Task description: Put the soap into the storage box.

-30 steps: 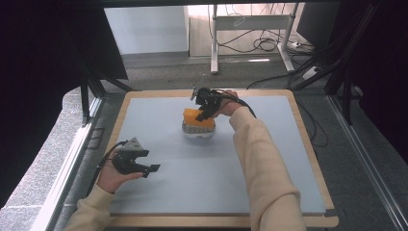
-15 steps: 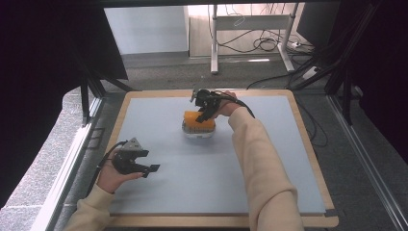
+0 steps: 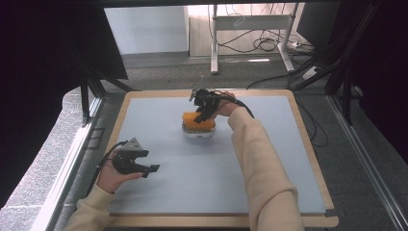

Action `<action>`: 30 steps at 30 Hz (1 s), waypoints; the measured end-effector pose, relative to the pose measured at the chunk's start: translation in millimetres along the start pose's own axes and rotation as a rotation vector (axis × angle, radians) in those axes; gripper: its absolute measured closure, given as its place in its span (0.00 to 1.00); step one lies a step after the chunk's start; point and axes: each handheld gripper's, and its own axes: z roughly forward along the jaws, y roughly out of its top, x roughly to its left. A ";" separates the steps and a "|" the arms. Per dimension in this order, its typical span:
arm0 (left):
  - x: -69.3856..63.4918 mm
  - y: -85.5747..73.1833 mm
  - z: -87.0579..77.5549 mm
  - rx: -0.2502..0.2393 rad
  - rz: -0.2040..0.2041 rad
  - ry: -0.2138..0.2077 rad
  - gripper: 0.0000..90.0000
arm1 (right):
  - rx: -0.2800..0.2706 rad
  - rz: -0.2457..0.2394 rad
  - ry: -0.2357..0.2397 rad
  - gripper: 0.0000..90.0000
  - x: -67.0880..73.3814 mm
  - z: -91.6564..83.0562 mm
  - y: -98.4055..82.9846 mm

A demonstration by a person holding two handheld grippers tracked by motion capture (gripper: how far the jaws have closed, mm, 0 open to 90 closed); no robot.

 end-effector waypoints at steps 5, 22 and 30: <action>-0.6 0.1 0.6 0.001 0.004 -0.001 0.27 | -0.009 0.038 -0.023 0.49 2.1 -2.4 -1.7; -2.2 0.1 2.5 0.010 0.008 -0.008 0.27 | -0.073 0.133 -0.099 0.32 4.9 -16.1 -2.3; -2.5 0.0 3.8 0.019 0.017 -0.007 0.27 | -0.115 0.173 -0.119 0.30 6.0 -20.6 -7.2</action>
